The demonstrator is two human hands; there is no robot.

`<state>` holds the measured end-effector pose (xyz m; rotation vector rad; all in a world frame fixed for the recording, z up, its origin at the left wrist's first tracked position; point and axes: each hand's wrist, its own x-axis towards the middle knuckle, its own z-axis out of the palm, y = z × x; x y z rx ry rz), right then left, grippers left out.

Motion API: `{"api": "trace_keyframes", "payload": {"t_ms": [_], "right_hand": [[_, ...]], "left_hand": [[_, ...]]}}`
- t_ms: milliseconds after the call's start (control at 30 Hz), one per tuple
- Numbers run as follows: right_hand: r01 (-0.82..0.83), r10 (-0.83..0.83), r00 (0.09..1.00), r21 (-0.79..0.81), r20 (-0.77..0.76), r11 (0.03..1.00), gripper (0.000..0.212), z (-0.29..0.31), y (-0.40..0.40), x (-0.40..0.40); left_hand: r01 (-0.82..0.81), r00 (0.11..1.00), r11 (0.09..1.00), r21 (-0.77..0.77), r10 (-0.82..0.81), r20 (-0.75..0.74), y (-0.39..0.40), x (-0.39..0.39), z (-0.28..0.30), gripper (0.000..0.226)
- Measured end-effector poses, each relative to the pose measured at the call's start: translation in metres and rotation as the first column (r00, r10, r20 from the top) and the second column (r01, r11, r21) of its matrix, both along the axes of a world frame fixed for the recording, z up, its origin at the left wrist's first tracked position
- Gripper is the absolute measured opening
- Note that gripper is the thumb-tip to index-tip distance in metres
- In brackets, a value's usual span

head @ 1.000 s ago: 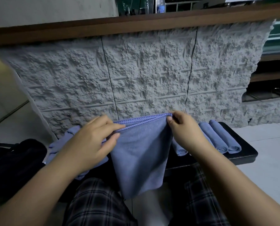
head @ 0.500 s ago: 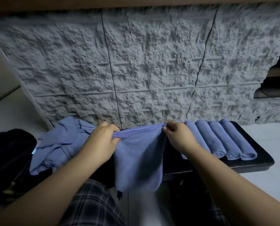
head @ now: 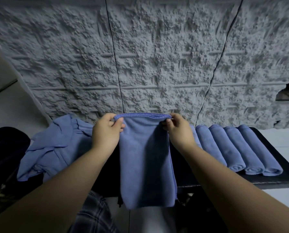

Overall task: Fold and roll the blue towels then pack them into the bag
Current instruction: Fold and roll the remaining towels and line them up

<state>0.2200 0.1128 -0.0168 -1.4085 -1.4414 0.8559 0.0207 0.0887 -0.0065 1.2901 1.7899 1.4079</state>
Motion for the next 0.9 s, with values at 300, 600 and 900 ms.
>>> {"api": "trace_keyframes", "payload": {"t_ms": [300,600,900], "right_hand": [[-0.253,0.322,0.867,-0.222,0.380,0.942,0.064,-0.039,-0.020,0.007],[-0.531,0.592,0.434,-0.337,0.679,0.777,0.067,-0.079,-0.099,0.015],[-0.506,0.450,0.269,-0.273,0.852,0.818,0.122,-0.118,-0.101,0.010]], "left_hand": [[0.321,0.881,0.904,-0.283,-0.395,-0.262,-0.042,0.007,-0.065,0.054],[0.312,0.342,0.735,-0.602,-0.678,-0.650,-0.114,0.039,-0.108,0.095],[0.308,0.258,0.776,-0.550,-0.625,-0.737,-0.109,0.031,-0.141,0.135]]}}
